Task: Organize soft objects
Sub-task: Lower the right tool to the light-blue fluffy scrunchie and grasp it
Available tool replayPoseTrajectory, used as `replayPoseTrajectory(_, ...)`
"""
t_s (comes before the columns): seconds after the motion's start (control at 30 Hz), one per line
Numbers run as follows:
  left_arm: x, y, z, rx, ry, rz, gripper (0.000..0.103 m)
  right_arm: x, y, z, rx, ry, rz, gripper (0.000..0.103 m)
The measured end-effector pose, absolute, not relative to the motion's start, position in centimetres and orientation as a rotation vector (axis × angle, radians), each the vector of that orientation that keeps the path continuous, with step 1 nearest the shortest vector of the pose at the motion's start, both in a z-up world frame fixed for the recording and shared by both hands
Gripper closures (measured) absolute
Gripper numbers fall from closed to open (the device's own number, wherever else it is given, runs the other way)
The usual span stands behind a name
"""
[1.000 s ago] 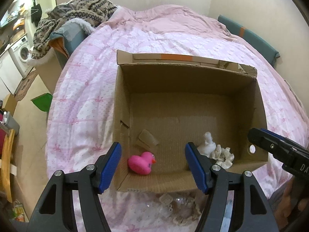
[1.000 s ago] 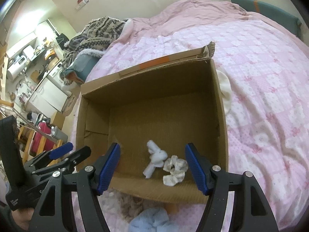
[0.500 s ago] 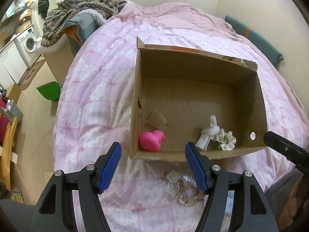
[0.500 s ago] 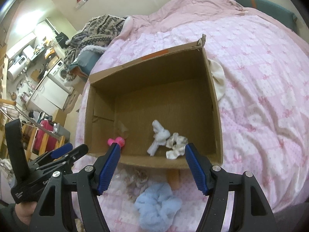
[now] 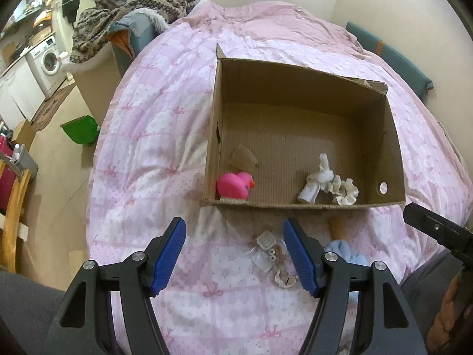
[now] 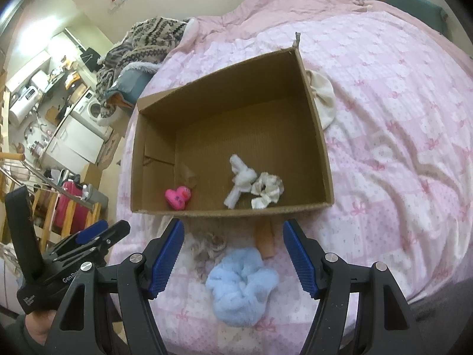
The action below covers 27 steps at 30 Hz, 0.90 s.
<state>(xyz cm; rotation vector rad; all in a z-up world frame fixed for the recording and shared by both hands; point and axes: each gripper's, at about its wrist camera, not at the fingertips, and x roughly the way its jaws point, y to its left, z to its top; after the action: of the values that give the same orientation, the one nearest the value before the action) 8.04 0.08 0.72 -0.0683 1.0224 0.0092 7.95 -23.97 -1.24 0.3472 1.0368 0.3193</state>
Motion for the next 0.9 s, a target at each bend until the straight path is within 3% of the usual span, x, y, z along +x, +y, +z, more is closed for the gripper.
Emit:
replayPoseTrajectory(0.57,6.9,0.5,-0.3,-0.093,1.036,0.060,0.037,6.8,-25.6,-4.7,0.437,1.170,0.267,0.030)
replayPoseTrajectory(0.9,7.4,1.7,-1.3,-0.141,1.070,0.098,0.037,7.1,-21.1,-9.8,0.394,1.428,0.354,0.030)
